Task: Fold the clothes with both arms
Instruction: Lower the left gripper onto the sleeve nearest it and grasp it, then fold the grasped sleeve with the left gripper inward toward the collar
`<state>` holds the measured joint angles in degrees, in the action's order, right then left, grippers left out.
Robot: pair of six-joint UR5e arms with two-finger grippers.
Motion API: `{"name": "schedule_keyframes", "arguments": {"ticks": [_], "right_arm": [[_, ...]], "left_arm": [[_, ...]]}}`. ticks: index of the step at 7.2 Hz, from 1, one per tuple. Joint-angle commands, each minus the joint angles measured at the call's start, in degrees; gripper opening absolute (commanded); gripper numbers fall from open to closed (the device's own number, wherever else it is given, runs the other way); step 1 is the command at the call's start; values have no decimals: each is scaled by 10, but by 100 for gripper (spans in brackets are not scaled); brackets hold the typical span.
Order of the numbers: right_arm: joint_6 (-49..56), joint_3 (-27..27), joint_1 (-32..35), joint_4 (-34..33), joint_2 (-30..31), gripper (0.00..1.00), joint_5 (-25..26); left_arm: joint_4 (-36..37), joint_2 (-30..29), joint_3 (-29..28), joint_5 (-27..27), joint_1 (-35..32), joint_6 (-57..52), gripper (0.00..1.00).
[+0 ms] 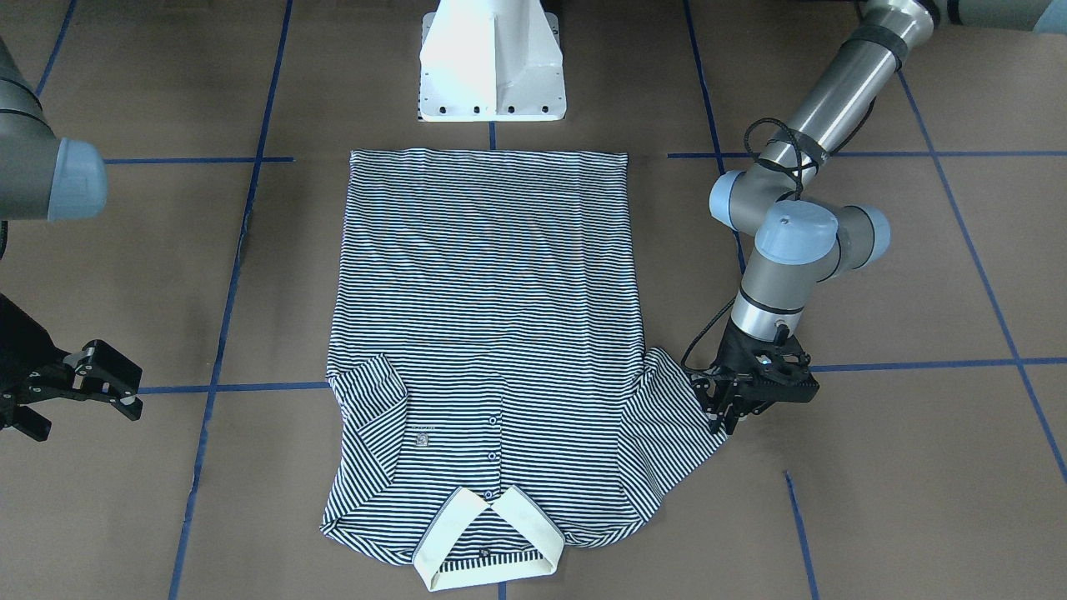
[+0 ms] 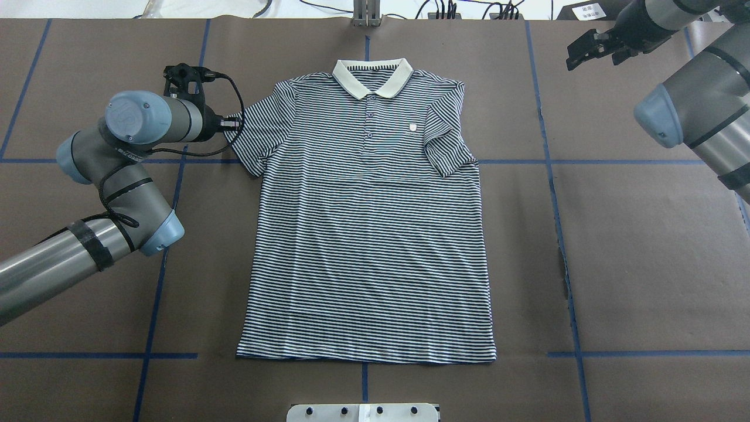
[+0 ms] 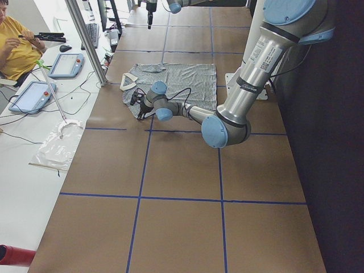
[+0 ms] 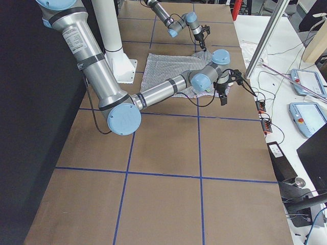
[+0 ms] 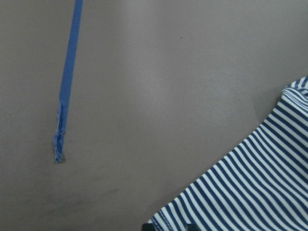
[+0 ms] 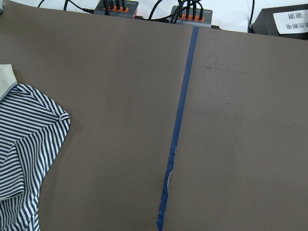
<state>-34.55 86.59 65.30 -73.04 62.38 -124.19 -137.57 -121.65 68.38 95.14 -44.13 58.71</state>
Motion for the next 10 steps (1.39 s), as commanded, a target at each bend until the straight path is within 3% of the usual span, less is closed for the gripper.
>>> {"name": "schedule_keyframes", "arguments": {"ticks": [1,2,4,7,10], "right_arm": [[0,0,0,0,0,100,0],[0,0,0,0,0,100,0],[-1,0,0,0,0,100,0],[-3,0,-1,0,1,100,0],[-5,-1,-1,0,1,100,0]], "left_arm": [[5,-3,23,0,1,-5,0],[24,-5,45,2,1,-4,0],[135,-50,74,1,9,10,0],[250,-176,3,-2,41,55,0],[250,-220,-52,-15,46,63,0]]}}
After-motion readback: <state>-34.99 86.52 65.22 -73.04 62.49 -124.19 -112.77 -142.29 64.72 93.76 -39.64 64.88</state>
